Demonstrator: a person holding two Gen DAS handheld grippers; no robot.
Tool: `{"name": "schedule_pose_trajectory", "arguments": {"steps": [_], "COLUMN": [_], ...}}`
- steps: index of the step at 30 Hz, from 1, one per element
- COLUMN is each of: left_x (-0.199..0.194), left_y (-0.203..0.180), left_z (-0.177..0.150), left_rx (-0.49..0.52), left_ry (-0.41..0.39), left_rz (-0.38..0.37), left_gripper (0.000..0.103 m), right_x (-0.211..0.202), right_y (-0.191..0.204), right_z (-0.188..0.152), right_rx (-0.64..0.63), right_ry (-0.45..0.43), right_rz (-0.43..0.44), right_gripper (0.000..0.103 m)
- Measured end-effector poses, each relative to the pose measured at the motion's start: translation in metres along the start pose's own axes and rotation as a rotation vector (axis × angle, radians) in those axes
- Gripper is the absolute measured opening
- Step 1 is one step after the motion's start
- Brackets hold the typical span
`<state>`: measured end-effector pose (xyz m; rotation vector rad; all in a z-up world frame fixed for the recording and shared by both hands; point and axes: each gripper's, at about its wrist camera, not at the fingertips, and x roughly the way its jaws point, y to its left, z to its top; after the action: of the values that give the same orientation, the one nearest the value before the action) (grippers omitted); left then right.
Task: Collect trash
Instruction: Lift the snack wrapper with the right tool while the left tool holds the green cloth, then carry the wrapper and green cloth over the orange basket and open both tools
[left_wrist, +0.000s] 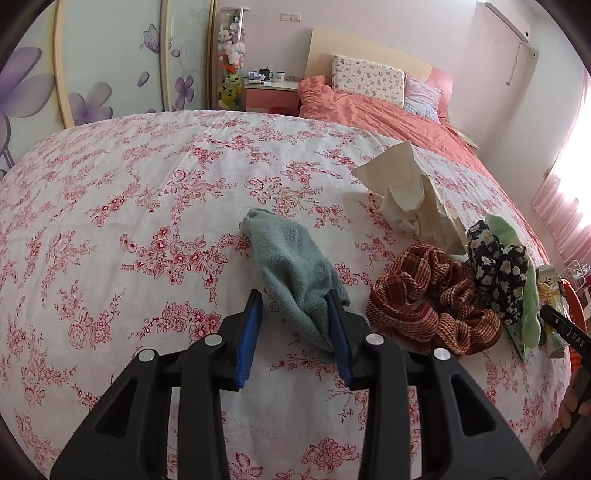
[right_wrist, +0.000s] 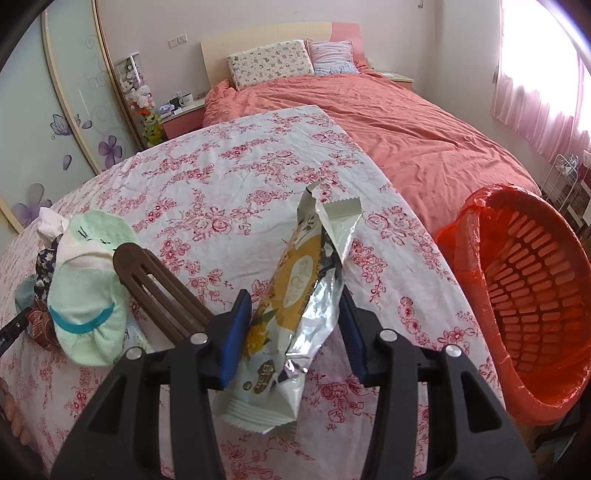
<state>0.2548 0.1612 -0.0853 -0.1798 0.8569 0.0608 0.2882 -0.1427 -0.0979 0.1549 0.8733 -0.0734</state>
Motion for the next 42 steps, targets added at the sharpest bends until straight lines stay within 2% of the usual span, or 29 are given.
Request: {"name": "schedule_pose_trajectory", "arguments": {"steps": [14, 17, 18, 19, 20, 21, 23, 32, 42], "left_x": [0.0, 0.002, 0.003, 0.003, 0.003, 0.003, 0.0, -0.033, -0.08], "left_y": [0.0, -0.006, -0.007, -0.008, -0.009, -0.01, -0.012, -0.024, -0.077], "left_z": [0.0, 0.002, 0.002, 0.002, 0.002, 0.002, 0.002, 0.01, 0.021], "left_rx": [0.003, 0.036, 0.041, 0.04, 0.039, 0.043, 0.053, 0.061, 0.15], "left_ry": [0.0, 0.003, 0.002, 0.002, 0.001, -0.004, -0.016, -0.078, -0.164], "left_rz": [0.008, 0.038, 0.037, 0.026, 0.016, 0.021, 0.023, -0.033, -0.12], "left_gripper": [0.037, 0.036, 0.033, 0.025, 0.021, 0.021, 0.017, 0.016, 0.016], "right_x": [-0.001, -0.001, -0.001, -0.001, -0.001, -0.001, -0.004, -0.041, -0.092], "right_y": [-0.005, -0.007, -0.008, -0.009, -0.01, -0.01, -0.012, -0.015, -0.027], "right_z": [0.001, 0.001, 0.001, 0.001, 0.001, 0.001, 0.001, 0.006, 0.01], "right_rx": [0.024, 0.031, 0.033, 0.034, 0.034, 0.032, 0.031, 0.022, 0.022], "right_ry": [-0.004, -0.009, -0.009, -0.008, -0.008, -0.005, -0.009, -0.096, -0.179], "right_rz": [0.033, 0.039, 0.042, 0.051, 0.057, 0.059, 0.063, 0.087, 0.114], "right_gripper": [0.047, 0.036, 0.027, 0.02, 0.013, 0.012, 0.012, 0.012, 0.012]}}
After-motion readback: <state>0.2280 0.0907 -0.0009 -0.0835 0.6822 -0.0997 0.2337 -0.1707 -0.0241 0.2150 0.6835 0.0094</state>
